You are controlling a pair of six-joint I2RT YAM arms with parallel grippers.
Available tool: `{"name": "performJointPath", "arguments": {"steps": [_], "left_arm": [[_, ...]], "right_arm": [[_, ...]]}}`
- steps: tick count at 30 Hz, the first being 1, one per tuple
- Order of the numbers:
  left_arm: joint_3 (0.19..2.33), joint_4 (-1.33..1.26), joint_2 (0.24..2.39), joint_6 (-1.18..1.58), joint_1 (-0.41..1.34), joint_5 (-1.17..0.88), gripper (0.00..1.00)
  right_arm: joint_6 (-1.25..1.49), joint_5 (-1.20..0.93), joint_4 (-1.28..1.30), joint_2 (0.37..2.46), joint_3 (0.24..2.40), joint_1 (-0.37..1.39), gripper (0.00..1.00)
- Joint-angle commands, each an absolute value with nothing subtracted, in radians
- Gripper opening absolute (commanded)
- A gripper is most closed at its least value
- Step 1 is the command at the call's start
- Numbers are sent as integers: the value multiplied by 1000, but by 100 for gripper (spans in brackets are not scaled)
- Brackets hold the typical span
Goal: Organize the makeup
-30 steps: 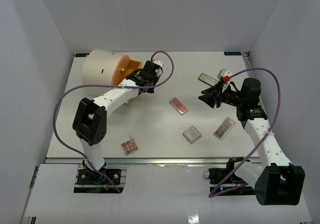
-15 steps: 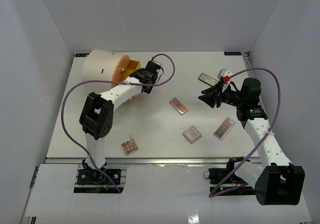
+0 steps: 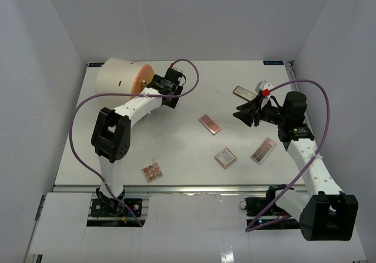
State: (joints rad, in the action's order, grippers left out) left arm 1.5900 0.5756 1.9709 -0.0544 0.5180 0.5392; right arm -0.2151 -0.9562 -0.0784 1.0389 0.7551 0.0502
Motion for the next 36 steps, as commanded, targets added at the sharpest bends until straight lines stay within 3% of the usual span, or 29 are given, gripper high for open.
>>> {"name": "performJointPath", "arguments": {"steps": [1,7,12,20,28,36], "left_arm": [[1631,569,1919,-58,503,565,97],[1598,568,1858,-30,518,463,96],[1520,542,1821,2,561,471,87],[1431,453,1887,179,586,796,66],[1495,446,2015,315,586,1075,59],[1547,451,2089,336,586,1099,54]], "right_arm": [[-224,-963,-104,1039,756,46,43],[-227,-962,-103,1037,755,46,43],[-227,-962,-103,1043,755,46,43],[-225,-957,-103,1043,753,46,43],[-227,-957,-102,1046,754,44,43],[-233,-959,-99,1049,756,44,43]]}}
